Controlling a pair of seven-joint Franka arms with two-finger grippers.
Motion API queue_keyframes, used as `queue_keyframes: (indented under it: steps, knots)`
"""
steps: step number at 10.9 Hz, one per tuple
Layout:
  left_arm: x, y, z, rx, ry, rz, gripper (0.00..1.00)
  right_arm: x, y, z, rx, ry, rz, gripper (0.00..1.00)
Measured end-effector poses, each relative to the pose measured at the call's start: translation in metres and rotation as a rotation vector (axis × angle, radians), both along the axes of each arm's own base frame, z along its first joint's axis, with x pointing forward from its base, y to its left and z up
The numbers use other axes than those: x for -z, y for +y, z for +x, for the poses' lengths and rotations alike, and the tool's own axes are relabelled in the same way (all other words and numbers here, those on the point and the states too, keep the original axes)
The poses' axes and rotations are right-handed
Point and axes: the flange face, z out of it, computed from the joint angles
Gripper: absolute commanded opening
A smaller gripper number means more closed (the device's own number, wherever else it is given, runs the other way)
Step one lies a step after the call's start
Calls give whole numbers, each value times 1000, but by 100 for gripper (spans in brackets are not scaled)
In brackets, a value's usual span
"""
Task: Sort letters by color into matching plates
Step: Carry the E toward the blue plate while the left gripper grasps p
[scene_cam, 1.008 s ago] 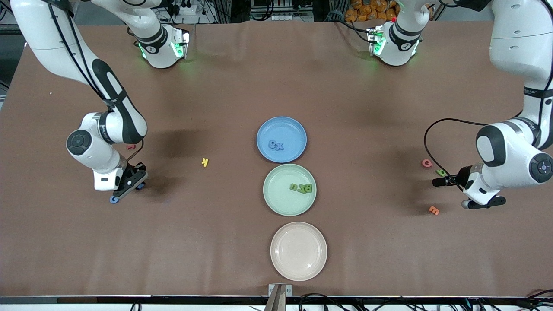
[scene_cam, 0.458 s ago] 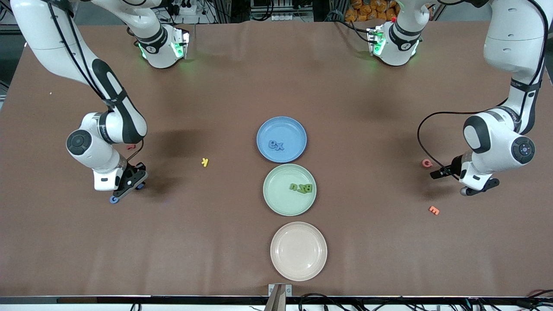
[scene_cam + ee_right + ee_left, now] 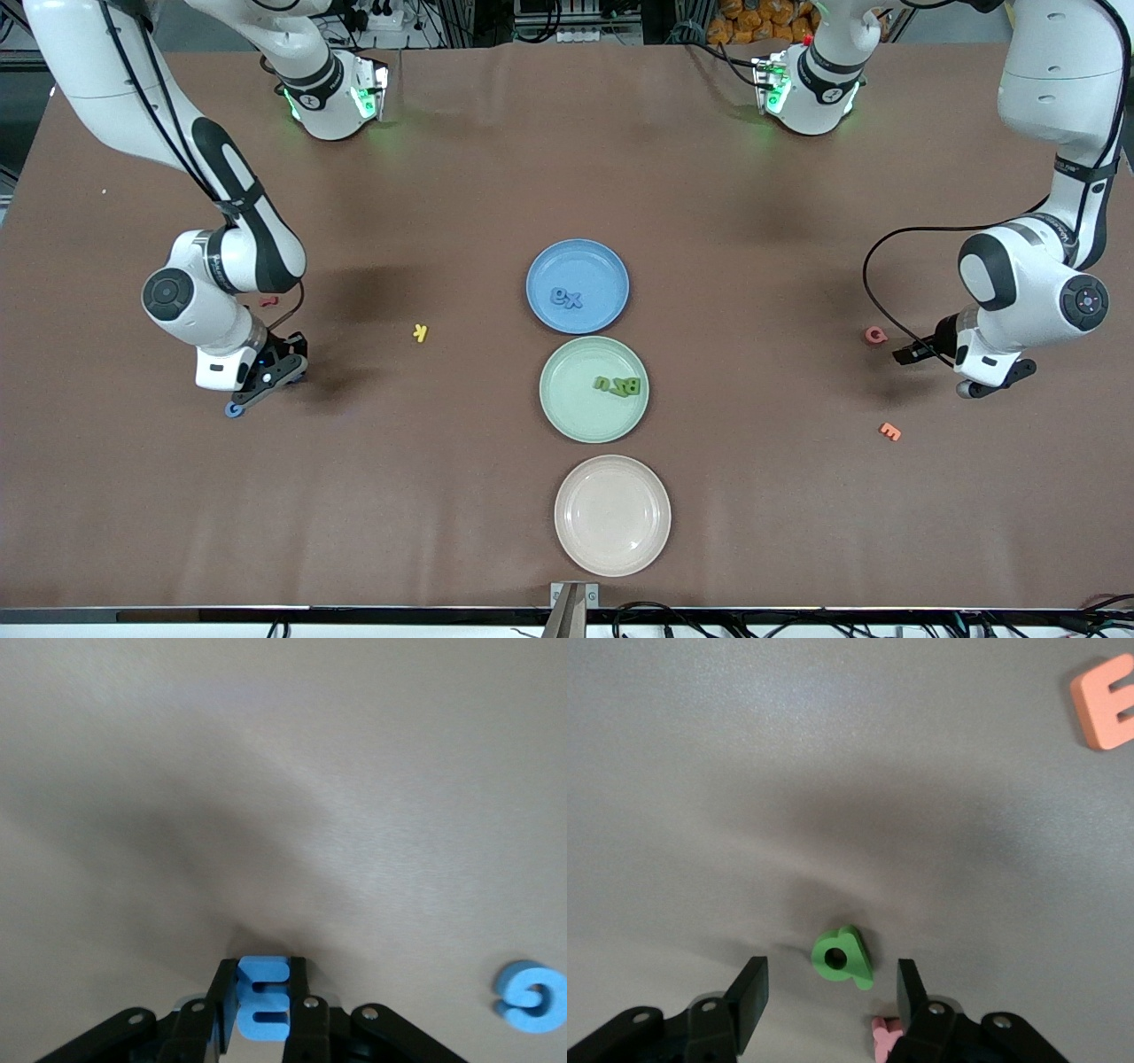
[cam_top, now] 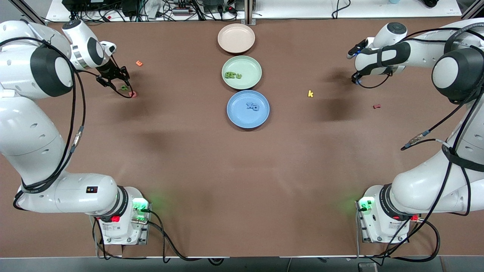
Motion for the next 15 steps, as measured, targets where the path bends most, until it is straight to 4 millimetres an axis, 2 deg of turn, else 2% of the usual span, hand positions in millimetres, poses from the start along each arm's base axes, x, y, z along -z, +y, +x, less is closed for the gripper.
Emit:
queue_keyframes:
  steps: [4,6,10,13,15]
  knots:
    - [0,-1,0,-6,-2,2,50,-18,46,1,212,38,39,11]
    - [0,-1,1,-7,-8,4,50,-32,79,2,321,73,40,12]
    - [1,-1,1,-7,-22,10,51,-59,186,-6,531,62,53,13]
    - [2,-2,0,-6,-21,10,51,-67,267,-30,612,54,68,13]
    - [4,-3,0,-5,-18,10,51,-74,314,-48,628,55,90,13]
